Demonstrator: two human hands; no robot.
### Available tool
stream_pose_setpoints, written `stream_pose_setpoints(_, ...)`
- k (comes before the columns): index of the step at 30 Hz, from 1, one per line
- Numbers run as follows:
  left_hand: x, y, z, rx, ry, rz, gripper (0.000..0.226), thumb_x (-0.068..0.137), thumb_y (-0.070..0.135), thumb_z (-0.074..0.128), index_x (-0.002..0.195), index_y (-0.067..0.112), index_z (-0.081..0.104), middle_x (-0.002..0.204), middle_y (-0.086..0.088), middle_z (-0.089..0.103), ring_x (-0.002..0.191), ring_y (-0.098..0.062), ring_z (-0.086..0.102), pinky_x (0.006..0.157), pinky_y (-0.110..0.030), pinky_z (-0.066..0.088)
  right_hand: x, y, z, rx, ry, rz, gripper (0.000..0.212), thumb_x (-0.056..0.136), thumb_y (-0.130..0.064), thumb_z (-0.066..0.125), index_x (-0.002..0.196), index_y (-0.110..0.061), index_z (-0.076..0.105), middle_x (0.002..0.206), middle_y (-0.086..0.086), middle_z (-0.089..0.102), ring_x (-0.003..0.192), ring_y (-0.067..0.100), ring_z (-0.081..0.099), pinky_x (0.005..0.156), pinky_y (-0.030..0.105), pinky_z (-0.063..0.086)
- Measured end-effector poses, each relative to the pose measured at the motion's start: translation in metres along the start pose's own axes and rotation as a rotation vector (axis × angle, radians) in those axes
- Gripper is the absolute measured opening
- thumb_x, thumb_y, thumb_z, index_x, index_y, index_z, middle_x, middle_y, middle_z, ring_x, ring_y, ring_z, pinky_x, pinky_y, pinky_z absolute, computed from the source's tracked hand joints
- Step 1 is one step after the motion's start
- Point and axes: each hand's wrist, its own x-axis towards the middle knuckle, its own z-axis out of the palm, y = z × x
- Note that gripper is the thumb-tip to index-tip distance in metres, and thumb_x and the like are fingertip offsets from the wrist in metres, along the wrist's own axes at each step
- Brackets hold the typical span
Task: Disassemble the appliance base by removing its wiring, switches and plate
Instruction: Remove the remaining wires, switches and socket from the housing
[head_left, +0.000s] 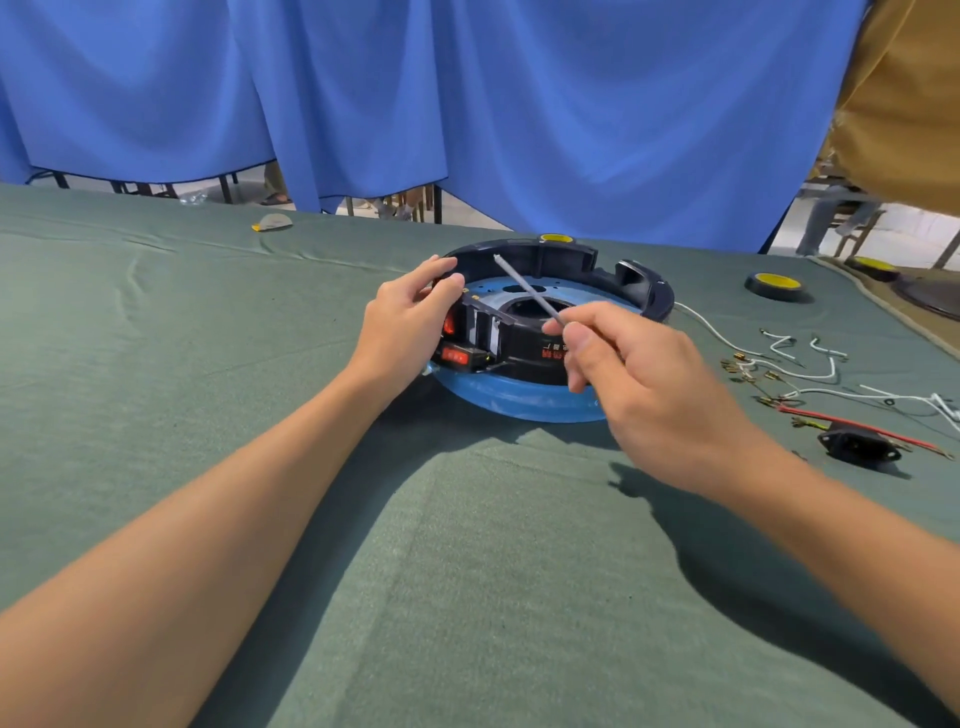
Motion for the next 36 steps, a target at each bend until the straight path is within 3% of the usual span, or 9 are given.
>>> stream_pose_setpoints(4,0.0,-0.002,0.001,0.068,0.034,0.021,0.033,0.092,0.036,0.054,0.122,0.028,0.066,0.125,0.005,0.064,0.098,-0.007,0.06,0.089,-0.019,0.043,0.002,-0.005,0.02,0.052,0.037,0.018,0.01,0.101,-0.026,0.047,0.095,-0.019,0.048,0.069,-0.008,0.052,0.058,0.002,0.046,0.057,0.016,0.034)
stream_pose_setpoints(9,-0.001,0.002,-0.001,0.072,0.021,0.037,0.023,0.09,0.036,0.053,0.107,0.04,0.068,0.098,0.008,0.064,0.087,-0.003,0.058,0.09,-0.023,0.045,0.02,-0.017,0.037,0.008,0.087,0.039,0.028,0.08,-0.035,0.076,0.098,-0.024,0.058,0.066,-0.015,0.053,0.063,0.004,0.048,0.061,0.021,0.038)
stream_pose_setpoints(11,0.0,0.001,-0.002,0.042,0.013,0.023,0.025,0.093,0.031,0.056,0.115,0.031,0.067,0.112,0.003,0.066,0.102,-0.01,0.059,0.098,-0.032,0.046,0.026,-0.02,0.047,-0.102,0.023,0.044,0.034,0.079,-0.037,0.076,0.11,-0.027,0.063,0.087,-0.012,0.065,0.085,0.016,0.058,0.077,0.033,0.046)
stream_pose_setpoints(14,0.0,0.001,-0.002,0.054,-0.005,0.034,0.03,0.096,0.027,0.055,0.124,0.021,0.064,0.133,0.0,0.059,0.11,-0.009,0.056,0.095,-0.019,0.043,0.028,-0.019,0.059,-0.223,0.012,0.067,0.039,0.081,-0.039,0.072,0.118,-0.029,0.065,0.108,-0.001,0.069,0.105,0.027,0.057,0.091,0.042,0.047)
stream_pose_setpoints(18,0.001,0.004,-0.001,0.12,0.012,0.043,0.032,0.098,0.028,0.052,0.127,0.019,0.062,0.136,0.001,0.057,0.12,-0.013,0.052,0.105,-0.027,0.038,0.028,-0.015,0.061,-0.247,0.137,0.061,0.026,0.086,-0.038,0.067,0.109,-0.027,0.07,0.093,0.005,0.071,0.094,0.03,0.06,0.08,0.044,0.051)
stream_pose_setpoints(22,-0.008,0.006,0.003,0.218,0.057,0.204,0.03,0.103,0.022,0.04,0.104,0.009,0.067,0.108,-0.006,0.065,0.096,-0.01,0.048,0.088,-0.027,0.038,0.021,-0.017,0.043,-0.148,0.208,-0.055,0.016,0.086,-0.036,0.07,0.093,-0.023,0.074,0.063,-0.012,0.054,0.064,0.012,0.048,0.064,0.03,0.045)
stream_pose_setpoints(26,-0.01,0.011,0.008,0.376,0.143,0.316,0.042,0.101,0.029,0.031,0.108,0.011,0.069,0.13,-0.002,0.061,0.121,-0.019,0.048,0.101,-0.034,0.034,0.001,-0.01,-0.002,-0.109,0.249,-0.067,0.01,0.083,-0.034,0.074,0.08,-0.024,0.072,0.05,-0.016,0.051,0.052,0.004,0.046,0.05,0.01,0.032)
stream_pose_setpoints(31,-0.022,0.02,0.022,0.545,0.14,0.468,0.041,0.101,0.033,0.032,0.114,0.018,0.068,0.134,0.006,0.059,0.124,-0.014,0.048,0.096,-0.027,0.026,-0.017,0.018,-0.073,-0.124,0.117,0.094,0.008,0.08,-0.032,0.074,0.076,-0.026,0.07,0.049,-0.017,0.052,0.048,0.003,0.045,0.049,0.009,0.032)
stream_pose_setpoints(36,-0.03,0.023,0.031,0.646,0.143,0.605,0.036,0.102,0.026,0.036,0.109,0.015,0.07,0.125,0.004,0.065,0.118,-0.016,0.055,0.097,-0.03,0.028,-0.032,0.047,-0.114,-0.065,-0.118,0.243,0.007,0.072,-0.035,0.076,0.076,-0.029,0.075,0.059,0.008,0.057,0.052,0.008,0.043,0.05,0.016,0.034)
